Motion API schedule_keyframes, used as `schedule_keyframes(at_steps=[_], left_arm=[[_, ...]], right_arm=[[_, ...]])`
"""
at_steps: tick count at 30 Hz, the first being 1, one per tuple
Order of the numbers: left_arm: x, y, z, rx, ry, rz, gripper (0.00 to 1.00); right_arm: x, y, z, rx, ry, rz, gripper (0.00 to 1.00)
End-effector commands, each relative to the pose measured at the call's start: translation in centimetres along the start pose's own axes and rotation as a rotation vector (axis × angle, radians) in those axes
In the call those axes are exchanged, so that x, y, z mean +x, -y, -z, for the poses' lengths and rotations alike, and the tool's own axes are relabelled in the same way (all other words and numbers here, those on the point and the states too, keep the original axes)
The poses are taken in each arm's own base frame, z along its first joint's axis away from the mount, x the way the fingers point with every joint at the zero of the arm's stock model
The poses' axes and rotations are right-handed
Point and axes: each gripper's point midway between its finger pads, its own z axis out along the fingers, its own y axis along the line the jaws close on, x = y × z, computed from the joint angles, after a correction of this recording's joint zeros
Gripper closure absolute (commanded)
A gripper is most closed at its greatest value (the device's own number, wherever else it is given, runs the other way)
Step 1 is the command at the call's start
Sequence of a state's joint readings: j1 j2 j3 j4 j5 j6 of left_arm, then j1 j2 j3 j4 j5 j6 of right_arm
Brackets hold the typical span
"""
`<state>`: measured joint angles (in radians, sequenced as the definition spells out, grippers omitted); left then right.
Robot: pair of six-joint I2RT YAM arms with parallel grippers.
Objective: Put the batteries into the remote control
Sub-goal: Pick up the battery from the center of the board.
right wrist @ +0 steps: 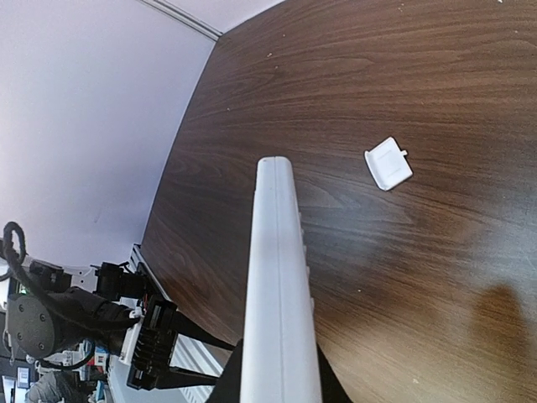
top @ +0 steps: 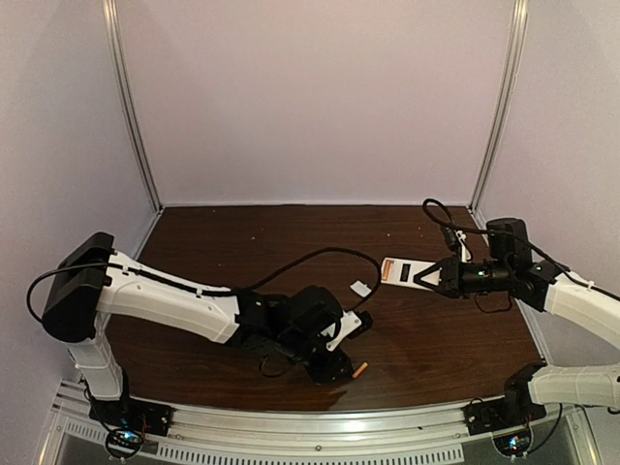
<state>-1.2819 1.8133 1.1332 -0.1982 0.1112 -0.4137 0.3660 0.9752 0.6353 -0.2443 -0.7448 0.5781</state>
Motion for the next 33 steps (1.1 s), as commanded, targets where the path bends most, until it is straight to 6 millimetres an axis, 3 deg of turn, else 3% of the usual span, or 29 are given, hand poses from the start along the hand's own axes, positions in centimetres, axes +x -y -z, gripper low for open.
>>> schedule_keyframes(at_steps=[1,15,24,33], left_arm=[[-1.4,0.8,-1.2,0.005,-0.028,0.004,0.63],[-1.3,-0.1,-5.1,-0.115,-0.139,-0.003,0.68],[-0.1,-0.6,-6.6,-0.135,-0.209,-0.010,0.72],[1.5,-2.3,-7.2,-0.220,-0.267,-0.006,0.86]], right_arm=[[0.6,1.4,0.8,0.026,0.000,-0.027,1.00],[0.2,3.6,2.0,0.060,0.036,-0.093,1.00],[0.3,4.5,2.4,0.081,0.042,-0.107,1.00],[0.7,4.8,2.1,0.075,0.042,-0.114,1.00]])
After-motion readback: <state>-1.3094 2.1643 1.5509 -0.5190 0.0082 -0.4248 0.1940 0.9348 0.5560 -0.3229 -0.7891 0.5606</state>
